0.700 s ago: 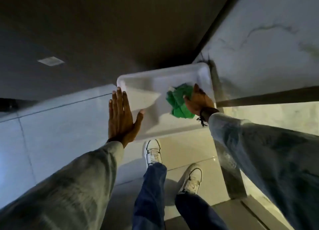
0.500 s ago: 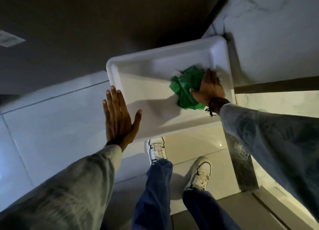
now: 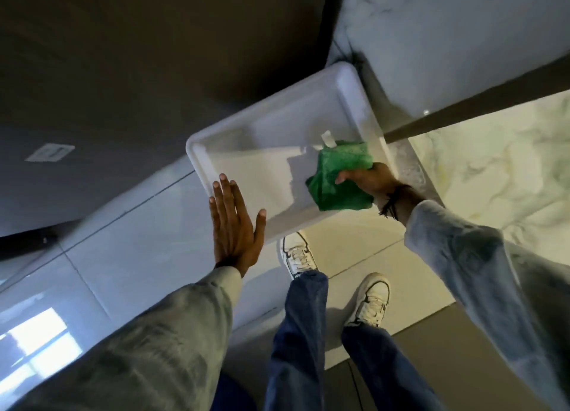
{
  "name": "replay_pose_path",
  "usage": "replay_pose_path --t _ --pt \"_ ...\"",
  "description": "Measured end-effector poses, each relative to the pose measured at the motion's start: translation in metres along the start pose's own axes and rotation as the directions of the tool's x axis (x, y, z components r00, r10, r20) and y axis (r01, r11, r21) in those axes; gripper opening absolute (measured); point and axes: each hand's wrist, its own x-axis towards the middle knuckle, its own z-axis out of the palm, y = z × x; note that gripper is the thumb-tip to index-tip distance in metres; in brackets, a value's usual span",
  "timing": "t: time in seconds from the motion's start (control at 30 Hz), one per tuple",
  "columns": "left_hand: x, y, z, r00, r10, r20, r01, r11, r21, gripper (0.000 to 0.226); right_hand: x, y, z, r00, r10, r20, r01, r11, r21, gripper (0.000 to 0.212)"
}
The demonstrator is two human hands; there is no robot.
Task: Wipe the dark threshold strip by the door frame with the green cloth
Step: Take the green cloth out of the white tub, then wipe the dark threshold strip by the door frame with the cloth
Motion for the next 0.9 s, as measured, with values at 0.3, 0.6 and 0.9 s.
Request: replay_pose_path --t 0.3,0.6,0.9 --pt "-0.055 0.148 0.009 0.932 0.359 0.057 -0.363 0.925 0.108 0.083 -0.093 0.122 -0.156 0.946 0.162 -0.282 -0.075 0.952 0.297 0.044" --pt "-0.033 0.263 0.154 0.755 0.623 0.203 -0.65 0.753 0.105 0.08 0.004 0.224 -0.235 0.86 0.185 -0.476 0.071 0.88 0.47 0.055" --pt "0.125 0.253 0.36 0.911 0.406 0.072 -0.412 0.886 0.214 0.08 0.226 0.224 -0.166 0.632 -0.425 -0.648 0.435 0.886 -0.157 0.052"
